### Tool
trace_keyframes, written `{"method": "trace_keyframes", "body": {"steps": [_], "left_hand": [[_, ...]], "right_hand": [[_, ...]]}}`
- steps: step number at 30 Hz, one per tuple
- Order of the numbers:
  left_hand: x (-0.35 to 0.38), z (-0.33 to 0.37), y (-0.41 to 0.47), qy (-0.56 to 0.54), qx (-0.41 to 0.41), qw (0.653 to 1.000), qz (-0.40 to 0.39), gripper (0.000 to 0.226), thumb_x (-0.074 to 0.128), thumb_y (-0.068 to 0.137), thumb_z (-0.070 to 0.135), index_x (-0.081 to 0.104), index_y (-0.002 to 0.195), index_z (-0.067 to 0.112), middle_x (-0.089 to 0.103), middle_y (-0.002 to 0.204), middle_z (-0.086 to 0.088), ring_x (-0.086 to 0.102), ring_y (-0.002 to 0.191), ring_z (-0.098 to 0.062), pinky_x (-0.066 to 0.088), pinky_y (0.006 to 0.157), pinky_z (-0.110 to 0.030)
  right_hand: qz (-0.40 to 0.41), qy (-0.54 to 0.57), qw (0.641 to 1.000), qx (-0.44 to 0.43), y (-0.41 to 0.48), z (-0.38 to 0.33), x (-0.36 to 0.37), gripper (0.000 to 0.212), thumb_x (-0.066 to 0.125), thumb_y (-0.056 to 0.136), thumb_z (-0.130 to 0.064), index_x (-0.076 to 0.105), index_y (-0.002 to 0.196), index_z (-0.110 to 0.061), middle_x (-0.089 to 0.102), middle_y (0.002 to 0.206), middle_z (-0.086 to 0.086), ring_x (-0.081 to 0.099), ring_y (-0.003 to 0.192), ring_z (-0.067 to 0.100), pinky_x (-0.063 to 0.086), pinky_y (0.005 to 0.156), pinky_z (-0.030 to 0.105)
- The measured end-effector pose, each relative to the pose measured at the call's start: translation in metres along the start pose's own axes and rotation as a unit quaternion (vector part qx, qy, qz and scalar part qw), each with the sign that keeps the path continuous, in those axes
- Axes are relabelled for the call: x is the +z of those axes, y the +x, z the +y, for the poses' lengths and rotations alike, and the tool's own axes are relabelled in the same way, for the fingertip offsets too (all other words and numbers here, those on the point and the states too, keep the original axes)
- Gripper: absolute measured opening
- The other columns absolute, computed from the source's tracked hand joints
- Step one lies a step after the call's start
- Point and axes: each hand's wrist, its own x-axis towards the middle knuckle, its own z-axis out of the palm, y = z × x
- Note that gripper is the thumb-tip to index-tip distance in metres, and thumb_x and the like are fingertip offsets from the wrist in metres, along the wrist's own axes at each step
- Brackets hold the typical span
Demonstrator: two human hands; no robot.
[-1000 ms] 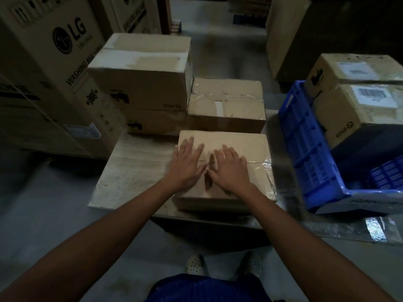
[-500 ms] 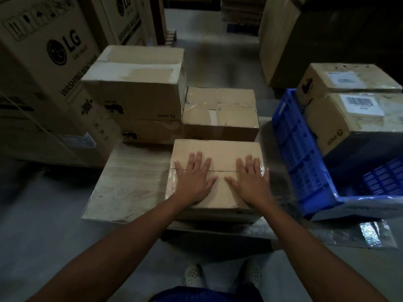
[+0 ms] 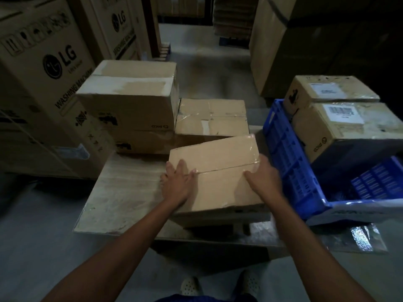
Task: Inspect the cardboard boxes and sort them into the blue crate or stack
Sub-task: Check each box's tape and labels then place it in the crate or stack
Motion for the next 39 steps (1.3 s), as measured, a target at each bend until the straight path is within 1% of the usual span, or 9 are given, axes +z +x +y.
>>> {"method": "trace_keyframes", "body": {"steps": [5, 11, 15, 20, 24, 27, 30, 33, 39], "left_hand": [[-0.002, -0.002, 0.024, -0.137, -0.017, 0.986, -0.094, 0.069, 0.024, 0.1, 0.066, 0.009, 0.159, 0.032, 0.004, 0.167, -0.004, 0.01, 0.152, -0.036, 0.014, 0.12, -0.061], [-0.036, 0.008, 0.018, -0.362, -0.092, 0.915, -0.154, 0.054, 0.033, 0.104, 0.053, 0.048, 0.143, 0.019, 0.057, 0.136, -0.009, 0.054, 0.12, -0.023, 0.045, 0.101, -0.042], [-0.088, 0.029, -0.01, -0.504, -0.055, 0.854, -0.12, 0.048, 0.041, 0.1, 0.058, 0.062, 0.126, 0.023, 0.064, 0.128, -0.009, 0.061, 0.117, -0.029, 0.047, 0.102, -0.054], [-0.121, 0.052, -0.032, -0.542, 0.0, 0.818, -0.19, 0.023, 0.052, 0.101, 0.028, 0.061, 0.115, 0.011, 0.076, 0.102, -0.012, 0.074, 0.094, -0.027, 0.062, 0.075, -0.039], [-0.11, 0.049, -0.024, -0.558, -0.044, 0.805, -0.195, 0.033, 0.057, 0.099, 0.025, 0.057, 0.127, 0.006, 0.074, 0.108, -0.016, 0.072, 0.099, -0.03, 0.061, 0.076, -0.04], [-0.098, 0.054, -0.024, -0.496, -0.041, 0.851, -0.168, 0.04, 0.056, 0.1, 0.03, 0.054, 0.133, 0.008, 0.071, 0.12, -0.015, 0.071, 0.102, -0.027, 0.059, 0.079, -0.039], [-0.099, 0.062, -0.033, -0.266, 0.099, 0.958, 0.028, 0.046, 0.061, 0.098, 0.029, 0.049, 0.14, 0.015, 0.057, 0.131, 0.001, 0.06, 0.11, -0.013, 0.053, 0.083, -0.028], [-0.099, 0.064, -0.05, -0.088, 0.33, 0.932, 0.123, 0.038, 0.061, 0.097, 0.018, 0.057, 0.133, 0.01, 0.057, 0.135, -0.007, 0.052, 0.125, -0.019, 0.046, 0.103, -0.035], [-0.075, 0.053, -0.064, 0.104, 0.348, 0.931, 0.047, 0.06, 0.022, 0.101, 0.041, 0.053, 0.143, 0.009, 0.046, 0.152, -0.012, 0.04, 0.143, -0.028, 0.037, 0.115, -0.048]], "right_hand": [[0.04, -0.131, 0.985, -0.108, -0.032, -0.061, -0.02, 0.063, 0.062, 0.093, -0.034, 0.035, 0.148, -0.024, 0.054, 0.129, 0.006, 0.052, 0.117, 0.03, 0.047, 0.088, 0.044], [0.005, -0.11, 0.968, -0.224, -0.045, -0.087, 0.0, 0.043, 0.05, 0.1, -0.048, 0.052, 0.138, -0.029, 0.05, 0.143, -0.002, 0.042, 0.127, 0.022, 0.038, 0.097, 0.041], [0.03, -0.07, 0.988, -0.131, -0.038, -0.067, 0.012, 0.058, 0.056, 0.095, -0.047, 0.036, 0.148, -0.032, 0.023, 0.162, 0.001, 0.031, 0.144, 0.029, 0.041, 0.107, 0.052], [-0.048, 0.115, 0.988, -0.094, -0.04, -0.071, 0.025, 0.056, 0.063, 0.098, -0.032, 0.033, 0.146, -0.026, 0.05, 0.143, -0.003, 0.053, 0.119, 0.012, 0.045, 0.07, 0.019], [-0.001, 0.07, 0.994, -0.084, -0.033, -0.068, 0.022, 0.072, 0.065, 0.095, -0.037, 0.025, 0.155, -0.029, 0.045, 0.149, 0.001, 0.051, 0.13, 0.024, 0.054, 0.095, 0.046], [-0.002, 0.029, 0.995, -0.095, -0.032, -0.06, 0.023, 0.071, 0.061, 0.096, -0.041, 0.021, 0.154, -0.031, 0.041, 0.15, 0.003, 0.052, 0.13, 0.026, 0.056, 0.093, 0.05], [0.05, -0.041, 0.989, -0.136, -0.038, -0.047, 0.024, 0.06, 0.055, 0.098, -0.045, 0.031, 0.15, -0.028, 0.03, 0.159, 0.004, 0.041, 0.14, 0.027, 0.05, 0.103, 0.05], [0.116, -0.107, 0.956, -0.246, -0.051, -0.037, 0.023, 0.046, 0.051, 0.098, -0.041, 0.053, 0.139, -0.021, 0.036, 0.159, 0.007, 0.039, 0.143, 0.025, 0.043, 0.11, 0.047], [0.054, -0.194, 0.94, -0.277, -0.06, -0.033, 0.027, 0.048, 0.039, 0.105, -0.041, 0.046, 0.147, -0.021, 0.038, 0.16, 0.003, 0.029, 0.15, 0.021, 0.036, 0.112, 0.045]]}}
